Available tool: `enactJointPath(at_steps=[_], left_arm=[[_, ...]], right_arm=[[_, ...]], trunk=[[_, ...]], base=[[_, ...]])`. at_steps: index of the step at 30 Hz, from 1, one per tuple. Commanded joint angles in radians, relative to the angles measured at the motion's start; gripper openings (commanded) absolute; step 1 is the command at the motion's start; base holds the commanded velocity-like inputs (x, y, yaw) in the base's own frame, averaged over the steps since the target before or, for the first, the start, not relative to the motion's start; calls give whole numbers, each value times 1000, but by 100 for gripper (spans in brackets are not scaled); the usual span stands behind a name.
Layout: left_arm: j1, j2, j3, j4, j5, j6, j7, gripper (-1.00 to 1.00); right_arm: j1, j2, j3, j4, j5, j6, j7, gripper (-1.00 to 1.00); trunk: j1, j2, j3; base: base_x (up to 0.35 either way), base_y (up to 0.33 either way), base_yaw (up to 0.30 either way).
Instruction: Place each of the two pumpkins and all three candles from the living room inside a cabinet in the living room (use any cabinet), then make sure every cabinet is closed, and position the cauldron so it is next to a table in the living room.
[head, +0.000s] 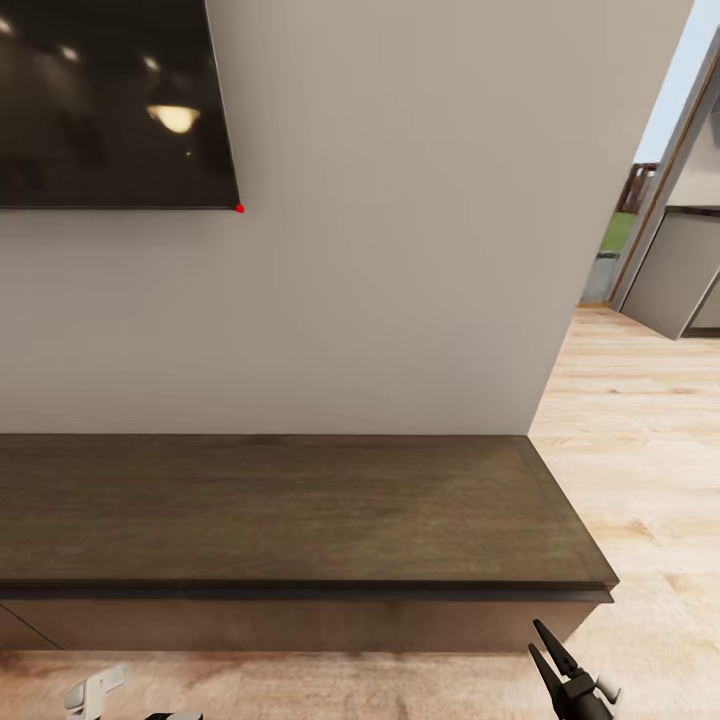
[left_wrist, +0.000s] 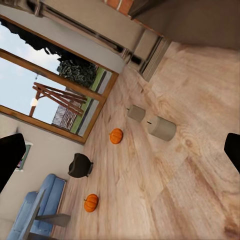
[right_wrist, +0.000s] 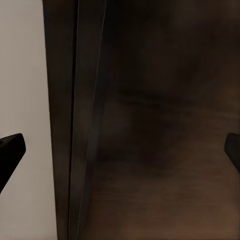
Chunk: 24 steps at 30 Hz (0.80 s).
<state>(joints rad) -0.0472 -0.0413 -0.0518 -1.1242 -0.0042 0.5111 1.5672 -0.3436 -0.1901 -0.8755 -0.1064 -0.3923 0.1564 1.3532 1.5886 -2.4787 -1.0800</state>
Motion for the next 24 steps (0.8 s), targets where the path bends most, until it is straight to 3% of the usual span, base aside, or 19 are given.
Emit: enactJointPath(at_steps=[1,24], left_arm=[[0,0,0,0,0,10,4,100],[0,0,0,0,-2,10,4,100]], right_arm=[[0,0,6,1,-10,11,2,100],[0,0,6,1,-10,11,-2,100]], trunk=[[0,0,-1],[0,0,-1]], base=[[24,0,0],[51,47,0]])
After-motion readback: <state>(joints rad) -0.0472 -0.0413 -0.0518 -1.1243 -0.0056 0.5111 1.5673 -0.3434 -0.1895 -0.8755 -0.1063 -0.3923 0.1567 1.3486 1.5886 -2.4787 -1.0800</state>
